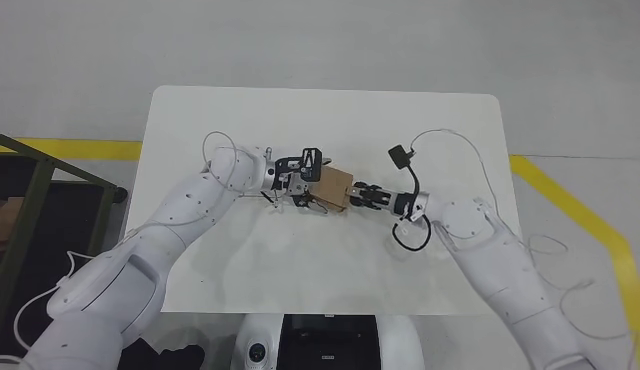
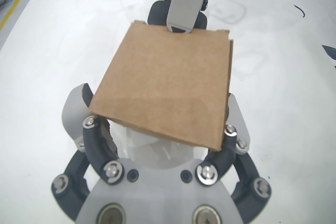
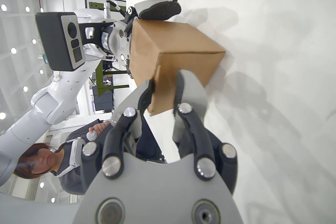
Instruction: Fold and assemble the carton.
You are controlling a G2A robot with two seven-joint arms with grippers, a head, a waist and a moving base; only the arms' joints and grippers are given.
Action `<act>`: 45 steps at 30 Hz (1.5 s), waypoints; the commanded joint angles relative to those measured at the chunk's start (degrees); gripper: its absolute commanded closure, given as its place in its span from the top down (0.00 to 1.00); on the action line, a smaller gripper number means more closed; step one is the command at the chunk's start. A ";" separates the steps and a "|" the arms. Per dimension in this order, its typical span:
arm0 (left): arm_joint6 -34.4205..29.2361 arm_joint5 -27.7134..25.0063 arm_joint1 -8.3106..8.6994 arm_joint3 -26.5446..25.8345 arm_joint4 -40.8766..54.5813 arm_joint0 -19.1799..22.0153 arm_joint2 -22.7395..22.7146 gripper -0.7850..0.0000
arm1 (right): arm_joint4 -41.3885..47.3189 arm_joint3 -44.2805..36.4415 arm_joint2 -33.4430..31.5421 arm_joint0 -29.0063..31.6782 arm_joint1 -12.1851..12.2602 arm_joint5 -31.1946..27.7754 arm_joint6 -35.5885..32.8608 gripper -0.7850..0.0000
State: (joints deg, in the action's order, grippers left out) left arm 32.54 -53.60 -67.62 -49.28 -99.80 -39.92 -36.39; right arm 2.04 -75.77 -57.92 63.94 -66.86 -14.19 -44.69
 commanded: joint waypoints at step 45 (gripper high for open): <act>-1.13 -0.33 -0.40 0.14 0.42 0.46 0.39 1.00 | 0.42 -0.88 0.68 1.80 0.06 -0.95 -1.18 0.00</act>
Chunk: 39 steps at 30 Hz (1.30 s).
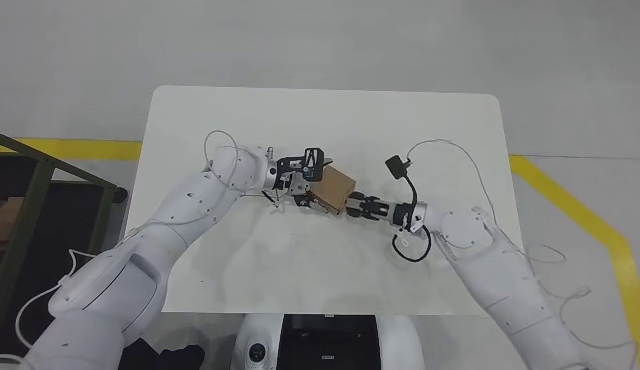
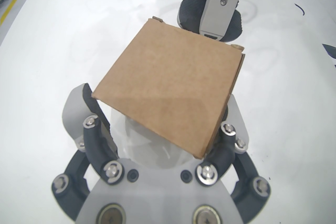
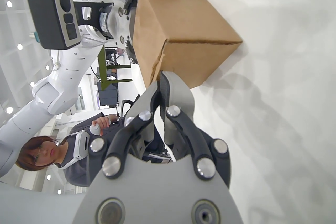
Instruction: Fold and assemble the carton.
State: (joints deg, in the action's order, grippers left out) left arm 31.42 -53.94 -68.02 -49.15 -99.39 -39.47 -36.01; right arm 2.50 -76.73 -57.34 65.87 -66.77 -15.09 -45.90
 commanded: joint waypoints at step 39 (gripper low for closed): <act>20.65 1.72 12.33 -10.85 -7.14 -7.53 -8.73 1.00 | 4.00 -4.69 -15.57 6.04 3.28 -13.74 3.18 1.00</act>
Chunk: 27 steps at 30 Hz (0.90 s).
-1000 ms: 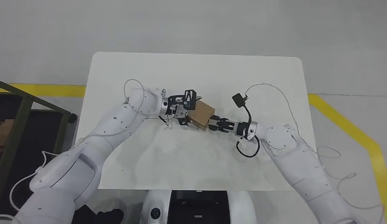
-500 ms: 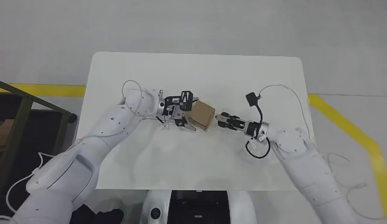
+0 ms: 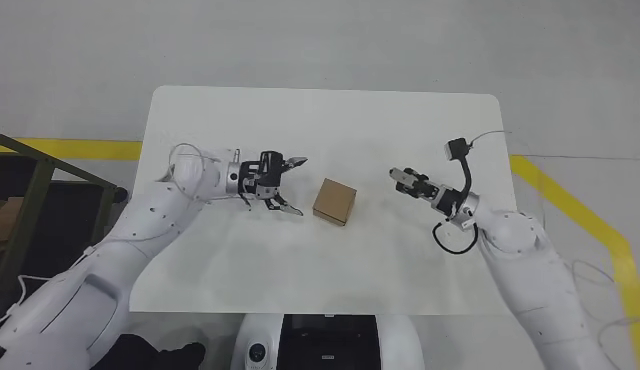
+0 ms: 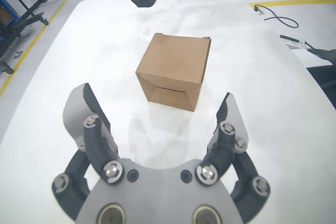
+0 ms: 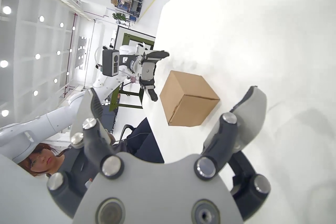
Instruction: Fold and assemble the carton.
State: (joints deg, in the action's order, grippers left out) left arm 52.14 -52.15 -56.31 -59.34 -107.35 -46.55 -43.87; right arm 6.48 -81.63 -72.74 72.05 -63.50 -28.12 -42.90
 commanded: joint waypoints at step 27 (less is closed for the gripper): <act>-23.46 -3.99 6.31 -6.60 25.36 1.26 -21.02 1.00 | -14.79 -2.44 -12.07 -6.42 1.45 -1.99 15.81 1.00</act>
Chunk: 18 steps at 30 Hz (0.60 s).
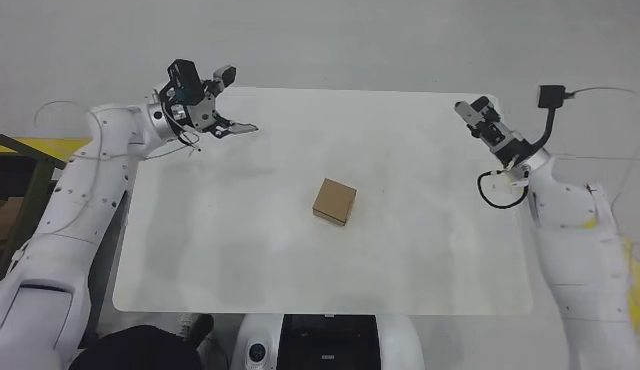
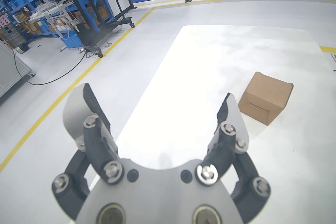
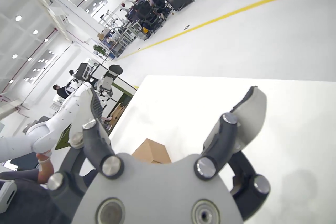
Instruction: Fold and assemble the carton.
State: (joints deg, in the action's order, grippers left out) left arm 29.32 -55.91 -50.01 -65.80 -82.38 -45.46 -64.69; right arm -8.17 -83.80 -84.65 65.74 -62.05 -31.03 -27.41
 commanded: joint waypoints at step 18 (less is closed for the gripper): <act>-4.33 -1.52 0.21 -0.28 3.96 0.65 -2.00 1.00 | -3.31 -4.24 -1.31 -0.09 0.28 4.08 1.04 1.00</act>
State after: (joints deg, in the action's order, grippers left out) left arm 24.98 -57.43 -49.81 -66.08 -78.42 -44.80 -66.70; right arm -11.48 -88.05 -85.97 65.65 -61.78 -26.95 -26.37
